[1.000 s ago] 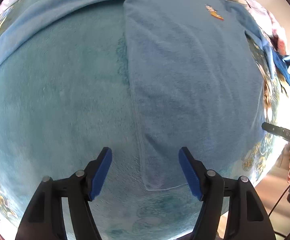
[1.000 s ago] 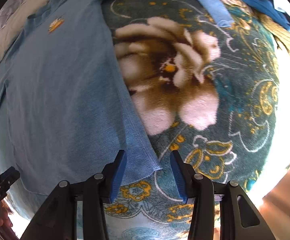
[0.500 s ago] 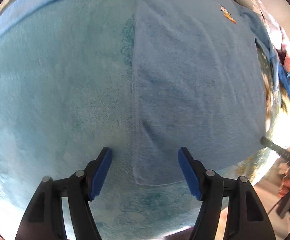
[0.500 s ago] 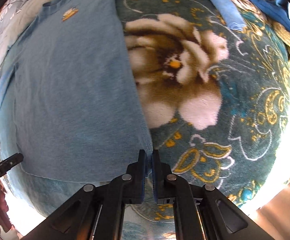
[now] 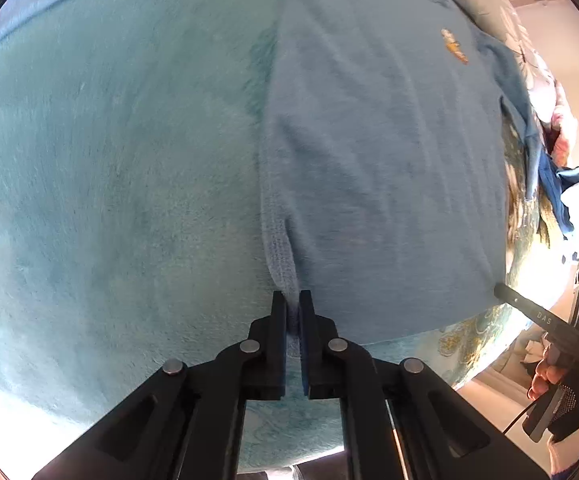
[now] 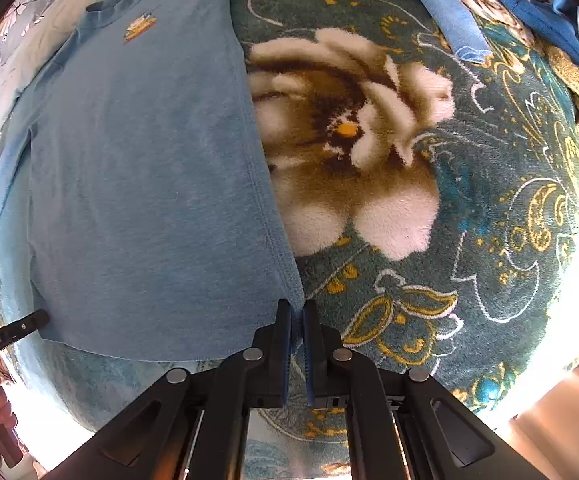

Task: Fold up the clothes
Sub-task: 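Fold the shirt side inward with the left gripper and release it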

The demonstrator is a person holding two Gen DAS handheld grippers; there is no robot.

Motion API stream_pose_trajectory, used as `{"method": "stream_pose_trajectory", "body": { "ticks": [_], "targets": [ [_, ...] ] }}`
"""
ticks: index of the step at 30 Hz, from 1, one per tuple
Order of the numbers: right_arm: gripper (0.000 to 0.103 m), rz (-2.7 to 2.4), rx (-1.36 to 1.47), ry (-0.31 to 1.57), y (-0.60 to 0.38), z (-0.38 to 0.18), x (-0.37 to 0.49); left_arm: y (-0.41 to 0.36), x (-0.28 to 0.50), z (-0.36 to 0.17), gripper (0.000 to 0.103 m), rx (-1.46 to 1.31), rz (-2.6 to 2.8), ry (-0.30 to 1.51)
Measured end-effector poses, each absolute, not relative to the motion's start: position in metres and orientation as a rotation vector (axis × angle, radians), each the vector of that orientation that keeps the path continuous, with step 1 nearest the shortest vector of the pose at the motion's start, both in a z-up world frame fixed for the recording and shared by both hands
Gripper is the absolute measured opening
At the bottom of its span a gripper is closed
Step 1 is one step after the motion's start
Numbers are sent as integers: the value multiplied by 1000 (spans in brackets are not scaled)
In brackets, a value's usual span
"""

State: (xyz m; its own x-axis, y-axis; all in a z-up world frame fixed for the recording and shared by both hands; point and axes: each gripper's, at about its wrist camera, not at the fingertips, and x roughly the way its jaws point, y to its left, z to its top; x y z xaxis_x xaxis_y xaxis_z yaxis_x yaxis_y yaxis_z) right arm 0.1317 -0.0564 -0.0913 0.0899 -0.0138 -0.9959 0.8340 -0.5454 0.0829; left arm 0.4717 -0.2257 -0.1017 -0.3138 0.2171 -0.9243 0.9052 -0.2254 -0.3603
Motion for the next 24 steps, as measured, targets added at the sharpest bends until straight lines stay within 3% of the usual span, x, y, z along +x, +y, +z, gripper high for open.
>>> {"method": "stream_pose_trajectory", "body": {
  "ticks": [15,20,22,24],
  "targets": [
    [4,-1509,1749,858,-30,-77,147,-206,488,-95,5,1457,-1559,1391],
    [7,-1519,1723,846,-35,-68,148,-212,480,-82,6,1490,-1647,1325],
    [8,-1521,1725,835,-35,-62,147,-214,480,-74,9,1497,-1673,1306],
    [8,-1526,1717,830,-35,-53,148,-219,480,-61,22,1485,-1698,1285]
  ]
}}
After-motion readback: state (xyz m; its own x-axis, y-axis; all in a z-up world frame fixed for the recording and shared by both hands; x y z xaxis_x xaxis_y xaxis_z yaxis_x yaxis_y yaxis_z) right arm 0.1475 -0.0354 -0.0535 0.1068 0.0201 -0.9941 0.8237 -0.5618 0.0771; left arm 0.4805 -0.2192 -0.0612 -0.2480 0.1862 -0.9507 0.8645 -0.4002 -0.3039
